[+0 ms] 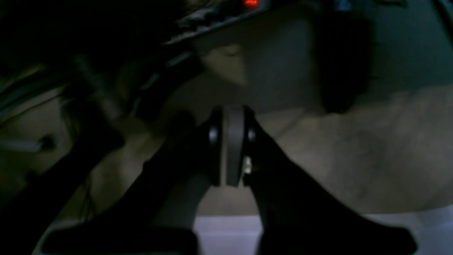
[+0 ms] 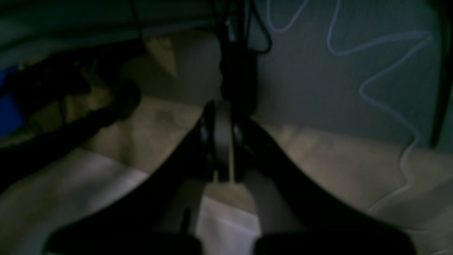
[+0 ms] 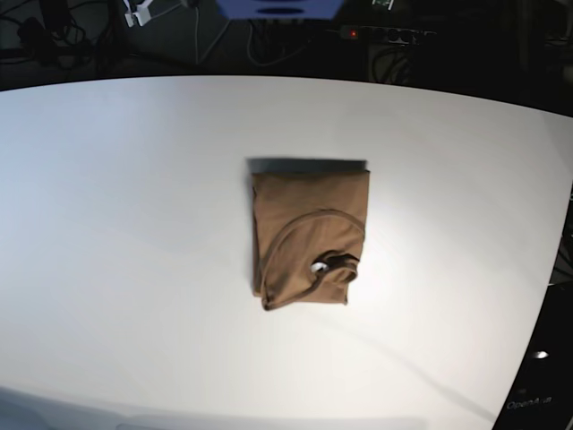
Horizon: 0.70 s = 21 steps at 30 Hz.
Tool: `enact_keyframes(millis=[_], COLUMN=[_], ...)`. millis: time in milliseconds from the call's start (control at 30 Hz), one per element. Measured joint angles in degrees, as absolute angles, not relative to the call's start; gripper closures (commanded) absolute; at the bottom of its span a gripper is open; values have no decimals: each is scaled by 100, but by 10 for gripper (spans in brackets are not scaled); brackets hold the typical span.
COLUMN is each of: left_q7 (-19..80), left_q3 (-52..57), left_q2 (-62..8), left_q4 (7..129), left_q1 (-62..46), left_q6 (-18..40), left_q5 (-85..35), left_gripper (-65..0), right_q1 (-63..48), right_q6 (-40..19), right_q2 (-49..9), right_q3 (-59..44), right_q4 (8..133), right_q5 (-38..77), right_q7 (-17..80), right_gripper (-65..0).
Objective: Fold the T-shirt properly
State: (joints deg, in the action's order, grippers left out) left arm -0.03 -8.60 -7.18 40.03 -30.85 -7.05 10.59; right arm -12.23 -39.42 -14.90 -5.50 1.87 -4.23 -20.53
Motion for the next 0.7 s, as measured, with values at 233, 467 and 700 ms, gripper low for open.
enact_keyframes(millis=[233,467,700], left_q7=[-1142,-2012,-1544], left_q3=[-843,-803,-464], left_q2=[-475,-381,-333], left_q4=[1284,-5,8], left_q1=[-1861,-1170,-810], left_q6=[-762,-753,-773], left_q5=[1094,1068,784], left_gripper=[-25,-25,-25], right_q1=[-735,-851,-587], right_q6=[-3747,-1962,-532], right_q2=[-1538,-1245,-1125], right_q3=[-548,390,576], right_q4=[40,-10,25], right_q5=[-373,-454,-397], right_q7=[-2543,-2370,-2460], right_gripper=[-7,-7,-9])
